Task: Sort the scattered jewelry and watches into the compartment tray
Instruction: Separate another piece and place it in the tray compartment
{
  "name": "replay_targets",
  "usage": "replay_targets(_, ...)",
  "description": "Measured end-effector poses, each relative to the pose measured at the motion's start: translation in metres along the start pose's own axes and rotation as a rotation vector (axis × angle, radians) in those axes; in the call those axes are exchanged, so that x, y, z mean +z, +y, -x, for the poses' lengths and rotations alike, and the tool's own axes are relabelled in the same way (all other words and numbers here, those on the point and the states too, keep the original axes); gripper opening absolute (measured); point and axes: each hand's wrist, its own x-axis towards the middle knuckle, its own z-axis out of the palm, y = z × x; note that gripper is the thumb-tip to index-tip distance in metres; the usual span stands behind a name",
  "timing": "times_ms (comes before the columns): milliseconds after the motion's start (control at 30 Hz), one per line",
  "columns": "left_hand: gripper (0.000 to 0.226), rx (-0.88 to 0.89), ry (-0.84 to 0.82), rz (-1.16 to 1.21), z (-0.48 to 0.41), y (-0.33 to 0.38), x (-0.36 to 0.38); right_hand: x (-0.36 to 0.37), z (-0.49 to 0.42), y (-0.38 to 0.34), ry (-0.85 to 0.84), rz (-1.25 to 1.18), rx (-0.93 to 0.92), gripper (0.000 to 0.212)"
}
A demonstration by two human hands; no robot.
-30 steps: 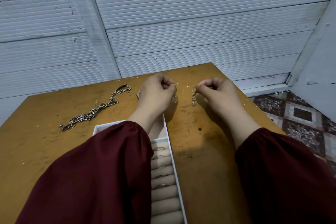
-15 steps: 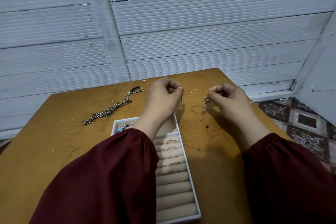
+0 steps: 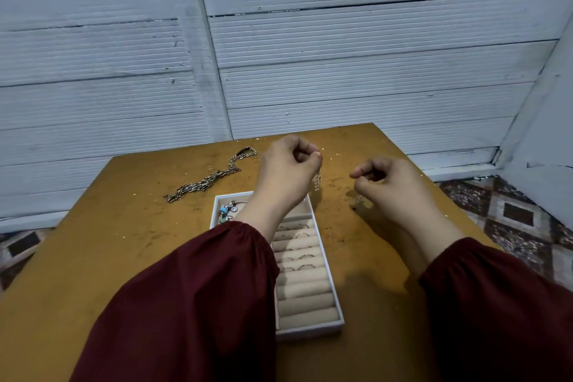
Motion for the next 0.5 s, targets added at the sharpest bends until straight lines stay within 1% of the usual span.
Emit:
replay_targets(100, 0.006, -0.011, 0.003, 0.030, 0.009, 0.008, -0.005, -0.003, 0.009, -0.011, 0.023, -0.277, 0.068, 0.013)
replay_targets(233, 0.008, -0.016, 0.003, 0.131, 0.023, 0.016, -0.018, -0.008, 0.026, -0.030, 0.047, -0.600, 0.143, 0.011)
replay_targets(267, 0.009, -0.017, 0.002, 0.149, 0.027, 0.018, -0.021, -0.009, 0.030, -0.034, 0.050, -0.639, 0.147, 0.011)
replay_targets(400, 0.004, -0.005, 0.007, 0.188, 0.047, 0.023, -0.037, -0.009, 0.045, -0.050, 0.056, -0.630, 0.083, 0.013)
replay_targets(500, 0.007, 0.000, 0.003, 0.222, 0.062, 0.024, -0.050, -0.005, 0.058, -0.063, 0.042, -0.698, 0.053, 0.014)
